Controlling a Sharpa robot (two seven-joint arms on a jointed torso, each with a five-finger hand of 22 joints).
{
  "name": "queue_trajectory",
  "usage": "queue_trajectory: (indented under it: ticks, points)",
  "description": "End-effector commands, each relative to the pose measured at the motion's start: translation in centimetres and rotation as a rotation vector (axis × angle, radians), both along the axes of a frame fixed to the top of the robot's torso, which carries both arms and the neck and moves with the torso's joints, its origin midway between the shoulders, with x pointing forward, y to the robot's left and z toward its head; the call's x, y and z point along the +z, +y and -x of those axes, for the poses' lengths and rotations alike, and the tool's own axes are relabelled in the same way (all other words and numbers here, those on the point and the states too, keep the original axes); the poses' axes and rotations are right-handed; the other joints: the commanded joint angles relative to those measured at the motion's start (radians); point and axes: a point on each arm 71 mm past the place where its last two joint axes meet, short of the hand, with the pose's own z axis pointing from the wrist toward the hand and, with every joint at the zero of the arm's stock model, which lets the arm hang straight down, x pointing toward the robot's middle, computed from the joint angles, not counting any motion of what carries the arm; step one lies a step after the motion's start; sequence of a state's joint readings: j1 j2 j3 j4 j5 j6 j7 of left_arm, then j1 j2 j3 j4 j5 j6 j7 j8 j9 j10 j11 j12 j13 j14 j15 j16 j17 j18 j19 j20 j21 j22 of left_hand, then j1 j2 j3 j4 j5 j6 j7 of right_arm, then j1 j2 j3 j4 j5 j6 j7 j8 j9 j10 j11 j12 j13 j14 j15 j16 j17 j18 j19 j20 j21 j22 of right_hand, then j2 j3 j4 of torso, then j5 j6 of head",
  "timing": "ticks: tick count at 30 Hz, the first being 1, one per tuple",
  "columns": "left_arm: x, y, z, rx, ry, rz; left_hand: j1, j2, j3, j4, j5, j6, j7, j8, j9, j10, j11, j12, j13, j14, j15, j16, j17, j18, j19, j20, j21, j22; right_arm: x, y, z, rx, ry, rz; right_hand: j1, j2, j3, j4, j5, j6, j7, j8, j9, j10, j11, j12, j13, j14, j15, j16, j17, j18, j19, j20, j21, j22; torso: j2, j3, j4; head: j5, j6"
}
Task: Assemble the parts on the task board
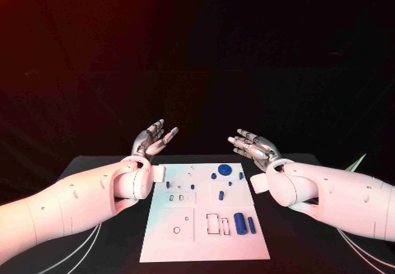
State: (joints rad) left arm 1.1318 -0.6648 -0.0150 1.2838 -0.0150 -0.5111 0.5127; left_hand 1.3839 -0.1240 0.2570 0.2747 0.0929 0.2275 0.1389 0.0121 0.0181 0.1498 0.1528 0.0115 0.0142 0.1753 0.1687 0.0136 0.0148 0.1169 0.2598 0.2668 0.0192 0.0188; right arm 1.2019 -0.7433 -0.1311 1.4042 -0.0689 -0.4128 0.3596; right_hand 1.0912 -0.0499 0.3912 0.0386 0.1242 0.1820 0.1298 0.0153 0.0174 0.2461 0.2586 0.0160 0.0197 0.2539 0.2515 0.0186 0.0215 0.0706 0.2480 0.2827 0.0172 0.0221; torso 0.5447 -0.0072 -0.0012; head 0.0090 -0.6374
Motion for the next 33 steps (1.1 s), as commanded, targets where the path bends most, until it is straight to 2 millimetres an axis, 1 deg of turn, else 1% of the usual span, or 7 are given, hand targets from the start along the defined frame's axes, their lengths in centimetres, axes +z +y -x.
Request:
queue_trajectory:
  ticks: [1,6,7,16,20,26,33]
  points:
    - [0.2,-0.2,-0.2,-0.014,-0.007,0.004,0.047,-0.003,0.023,0.014,0.015,0.015,0.065,0.019,0.016,0.023,0.010,0.012,0.010,0.008,0.019,0.012,0.013,0.028,0.026,0.018,0.018,0.019,0.2,0.0,-0.4,0.045,0.011,0.010,0.046,0.002,0.062,-0.015,0.016,0.038,0.167,0.016,0.014,0.029,0.007,0.017,0.013,0.035,-0.002,0.018,0.016,0.019,0.019,0.010,0.019,0.013,0.000,-0.0002,-0.0001,0.000,0.000]
    - [0.2,-0.2,-0.2,-0.014,-0.007,0.004,0.048,-0.001,0.023,0.014,0.015,0.018,0.066,0.020,0.016,0.026,0.012,0.013,0.011,0.009,0.020,0.012,0.014,0.029,0.027,0.018,0.018,0.019,0.3,-0.1,-0.7,0.069,0.019,0.020,0.115,-0.011,0.078,-0.072,0.016,0.144,0.168,0.040,0.032,0.164,0.008,0.030,0.023,0.181,-0.004,0.044,0.036,0.039,0.130,0.009,0.043,0.026,0.000,-0.0002,-0.0001,0.000,0.000]
    - [0.4,0.8,0.2,-0.023,0.001,0.012,0.050,0.002,0.024,0.013,0.015,0.023,0.069,0.021,0.017,0.031,0.015,0.014,0.012,0.013,0.020,0.013,0.015,0.031,0.027,0.018,0.019,0.020,1.2,-1.6,-1.2,0.033,-0.122,0.191,0.142,-0.018,0.083,-0.092,0.016,0.215,0.164,0.058,0.044,0.247,0.004,0.041,0.029,0.275,-0.013,0.064,0.048,0.051,0.203,0.008,0.059,0.033,0.011,-0.0072,0.0058,-0.007,-0.014]
    - [1.3,1.5,0.9,-0.053,-0.023,0.027,0.075,0.016,0.052,-0.016,0.012,0.205,0.088,0.066,0.047,0.148,0.037,0.023,0.021,0.205,0.052,0.053,0.045,0.029,0.182,0.025,0.056,0.037,2.5,-2.2,-1.9,0.075,-0.316,0.440,0.219,-0.060,0.139,-0.153,0.017,0.650,0.117,0.167,0.110,0.707,-0.055,0.069,0.043,0.669,-0.076,0.134,0.086,0.109,0.530,0.006,0.076,0.042,0.033,-0.0097,0.0140,-0.015,-0.016]
    - [1.9,1.8,1.3,-0.060,-0.042,0.029,0.080,0.018,0.071,-0.039,0.011,0.342,0.097,0.102,0.070,0.354,0.057,0.052,0.037,0.396,0.039,0.100,0.074,0.042,0.406,0.025,0.111,0.059,3.0,-2.1,-2.1,0.126,-0.366,0.531,0.221,-0.080,0.168,-0.153,0.016,0.691,0.106,0.175,0.114,0.762,-0.069,0.058,0.044,0.717,-0.089,0.138,0.086,0.114,0.580,0.000,0.066,0.044,0.044,-0.0124,0.0181,-0.021,-0.017]
    - [2.8,2.0,1.9,-0.076,-0.056,0.036,0.068,0.012,0.115,-0.073,0.010,0.567,0.097,0.162,0.108,0.686,0.070,0.096,0.057,0.654,0.021,0.164,0.123,0.062,0.540,0.021,0.163,0.065,3.7,-1.7,-2.2,0.195,-0.436,0.680,0.214,-0.106,0.195,-0.139,0.015,0.733,0.089,0.183,0.121,0.817,-0.088,0.050,0.044,0.794,-0.113,0.156,0.098,0.116,0.657,-0.022,0.072,0.048,0.065,-0.0160,0.0257,-0.030,-0.016]
    - [3.8,1.7,3.0,-0.128,-0.061,0.045,0.050,-0.007,0.173,-0.097,0.008,0.628,0.089,0.195,0.126,0.810,0.032,0.098,0.058,0.796,-0.025,0.216,0.201,0.068,0.672,-0.018,0.234,0.084,4.5,-1.0,-2.5,0.249,-0.543,0.905,0.219,-0.130,0.202,-0.125,0.013,0.772,0.067,0.200,0.141,0.895,-0.117,0.050,0.049,0.916,-0.160,0.204,0.154,0.115,0.771,-0.068,0.110,0.061,0.094,-0.0222,0.0400,-0.047,-0.008]
